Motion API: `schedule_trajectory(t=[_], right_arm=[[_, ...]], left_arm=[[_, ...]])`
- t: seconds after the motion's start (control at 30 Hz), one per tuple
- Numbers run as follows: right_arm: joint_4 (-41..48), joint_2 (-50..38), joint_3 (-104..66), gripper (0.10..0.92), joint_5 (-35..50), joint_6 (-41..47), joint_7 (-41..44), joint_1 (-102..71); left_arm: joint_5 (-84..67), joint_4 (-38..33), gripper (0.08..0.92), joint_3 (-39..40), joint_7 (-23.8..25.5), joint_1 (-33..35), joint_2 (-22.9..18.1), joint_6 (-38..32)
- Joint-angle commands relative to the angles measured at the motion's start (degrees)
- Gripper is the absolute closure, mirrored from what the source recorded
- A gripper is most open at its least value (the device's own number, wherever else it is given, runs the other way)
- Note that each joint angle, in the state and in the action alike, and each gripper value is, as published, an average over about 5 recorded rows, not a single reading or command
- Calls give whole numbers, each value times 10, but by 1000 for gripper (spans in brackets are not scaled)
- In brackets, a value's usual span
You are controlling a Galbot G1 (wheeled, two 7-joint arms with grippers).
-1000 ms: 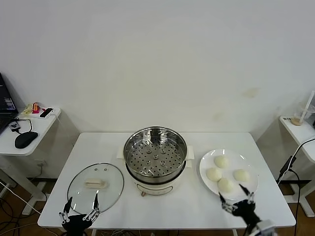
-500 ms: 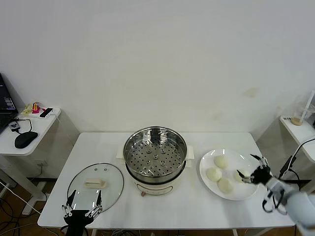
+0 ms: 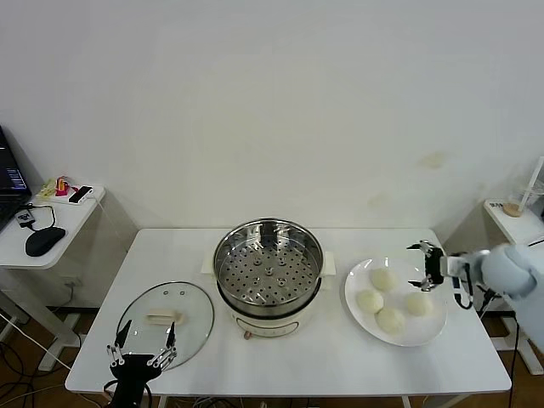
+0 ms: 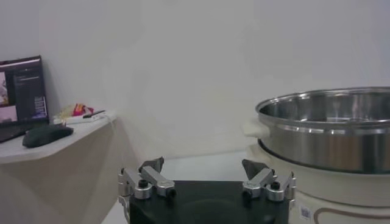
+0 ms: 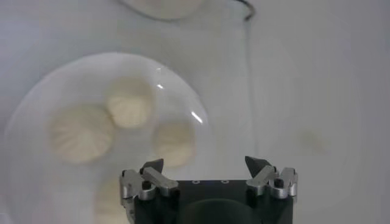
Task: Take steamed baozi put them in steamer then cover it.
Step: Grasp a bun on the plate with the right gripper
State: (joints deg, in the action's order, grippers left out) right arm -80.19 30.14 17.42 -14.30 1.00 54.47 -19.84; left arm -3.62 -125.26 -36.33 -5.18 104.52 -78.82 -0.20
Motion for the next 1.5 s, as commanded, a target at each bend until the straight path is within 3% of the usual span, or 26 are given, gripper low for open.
schedule_trajectory(t=[0.03, 0.43, 0.9, 1.5], right_arm=[[109, 46, 215, 203, -6, -21, 73, 189], [231, 172, 207, 203, -39, -18, 38, 163], [293, 213, 205, 227, -67, -18, 23, 156], [264, 195, 223, 437, -46, -8, 37, 164]], left_arm=[[0, 2, 177, -6, 4, -14, 0, 4], [-2, -3, 177, -8, 17, -17, -2, 6], [3, -1, 177, -10, 22, -18, 3, 6], [-4, -5, 177, -6, 19, -20, 2, 7]])
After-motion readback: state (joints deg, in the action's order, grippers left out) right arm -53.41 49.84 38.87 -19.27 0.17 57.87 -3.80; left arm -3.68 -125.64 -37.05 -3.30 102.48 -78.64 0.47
